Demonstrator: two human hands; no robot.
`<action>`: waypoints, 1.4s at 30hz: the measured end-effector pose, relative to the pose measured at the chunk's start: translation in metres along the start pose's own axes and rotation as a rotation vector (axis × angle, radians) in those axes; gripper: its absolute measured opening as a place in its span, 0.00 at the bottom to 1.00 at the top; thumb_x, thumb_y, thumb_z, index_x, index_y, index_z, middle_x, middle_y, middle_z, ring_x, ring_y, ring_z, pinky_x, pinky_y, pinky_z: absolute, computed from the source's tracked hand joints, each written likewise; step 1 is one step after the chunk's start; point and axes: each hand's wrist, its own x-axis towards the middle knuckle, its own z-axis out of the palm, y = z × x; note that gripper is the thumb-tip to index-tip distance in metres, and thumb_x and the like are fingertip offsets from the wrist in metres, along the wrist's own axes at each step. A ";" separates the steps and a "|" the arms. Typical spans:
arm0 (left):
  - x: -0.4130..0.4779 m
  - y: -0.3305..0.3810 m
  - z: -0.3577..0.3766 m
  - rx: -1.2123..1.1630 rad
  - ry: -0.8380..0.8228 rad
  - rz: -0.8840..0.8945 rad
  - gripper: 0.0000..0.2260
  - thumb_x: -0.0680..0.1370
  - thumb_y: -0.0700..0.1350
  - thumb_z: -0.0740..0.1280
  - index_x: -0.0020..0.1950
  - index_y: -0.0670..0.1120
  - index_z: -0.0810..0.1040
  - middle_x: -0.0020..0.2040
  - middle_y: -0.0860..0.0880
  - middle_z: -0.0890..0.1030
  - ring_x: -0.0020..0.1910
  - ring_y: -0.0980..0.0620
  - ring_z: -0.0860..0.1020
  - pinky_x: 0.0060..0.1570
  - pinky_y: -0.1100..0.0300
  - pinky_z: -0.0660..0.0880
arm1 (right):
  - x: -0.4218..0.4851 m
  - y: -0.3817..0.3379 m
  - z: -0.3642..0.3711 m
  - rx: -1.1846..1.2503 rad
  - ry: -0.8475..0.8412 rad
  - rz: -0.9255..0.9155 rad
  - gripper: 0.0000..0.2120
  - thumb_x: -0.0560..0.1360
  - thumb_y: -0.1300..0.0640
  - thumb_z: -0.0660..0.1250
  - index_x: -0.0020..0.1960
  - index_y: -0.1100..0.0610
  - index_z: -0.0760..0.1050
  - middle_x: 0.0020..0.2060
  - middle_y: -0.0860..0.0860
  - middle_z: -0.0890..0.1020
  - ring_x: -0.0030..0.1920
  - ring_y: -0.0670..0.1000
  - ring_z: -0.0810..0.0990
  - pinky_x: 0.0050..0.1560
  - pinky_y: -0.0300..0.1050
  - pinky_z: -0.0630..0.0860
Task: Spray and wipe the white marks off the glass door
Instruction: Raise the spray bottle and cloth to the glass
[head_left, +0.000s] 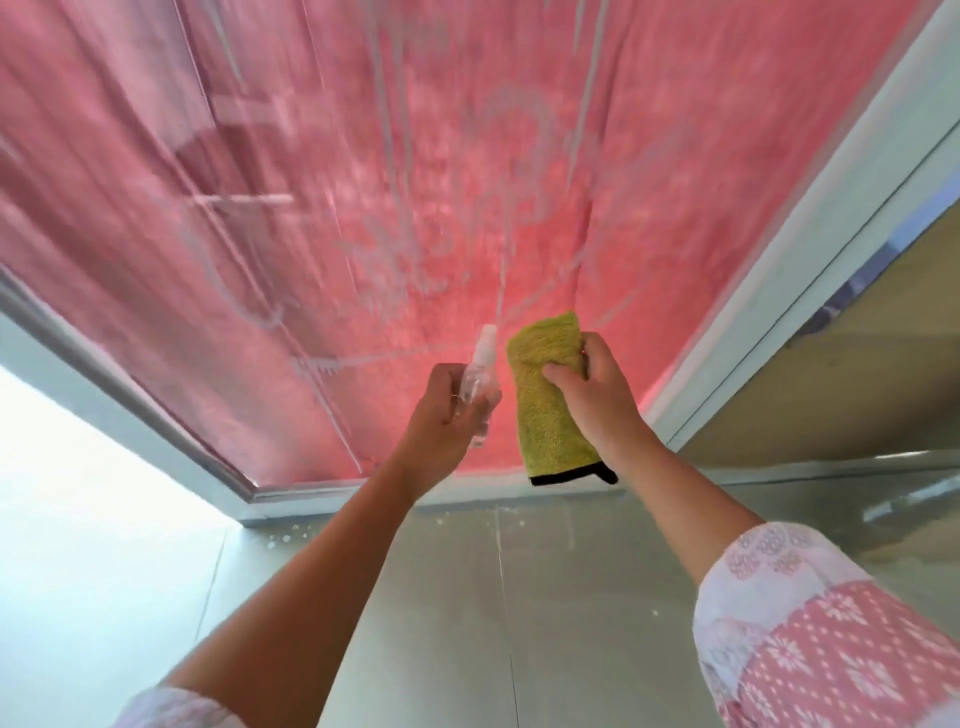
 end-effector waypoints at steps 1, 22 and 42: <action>-0.001 0.031 -0.005 0.005 -0.011 0.013 0.08 0.78 0.45 0.65 0.51 0.48 0.66 0.39 0.48 0.75 0.36 0.50 0.75 0.35 0.58 0.74 | -0.004 -0.029 -0.005 0.000 0.001 -0.025 0.09 0.77 0.62 0.63 0.55 0.54 0.69 0.46 0.54 0.79 0.45 0.54 0.79 0.44 0.49 0.77; 0.021 0.481 -0.090 0.194 0.167 0.574 0.10 0.77 0.46 0.59 0.56 0.55 0.62 0.37 0.47 0.75 0.30 0.52 0.73 0.30 0.53 0.73 | -0.037 -0.457 -0.044 0.162 0.157 -0.608 0.09 0.77 0.62 0.65 0.49 0.48 0.70 0.41 0.51 0.78 0.38 0.45 0.77 0.37 0.37 0.75; 0.038 0.714 -0.144 0.211 0.533 0.995 0.05 0.81 0.48 0.62 0.56 0.52 0.69 0.42 0.47 0.77 0.37 0.48 0.76 0.38 0.46 0.78 | -0.051 -0.693 -0.057 0.648 0.135 -0.687 0.12 0.75 0.61 0.64 0.57 0.56 0.70 0.50 0.54 0.77 0.50 0.56 0.80 0.50 0.58 0.79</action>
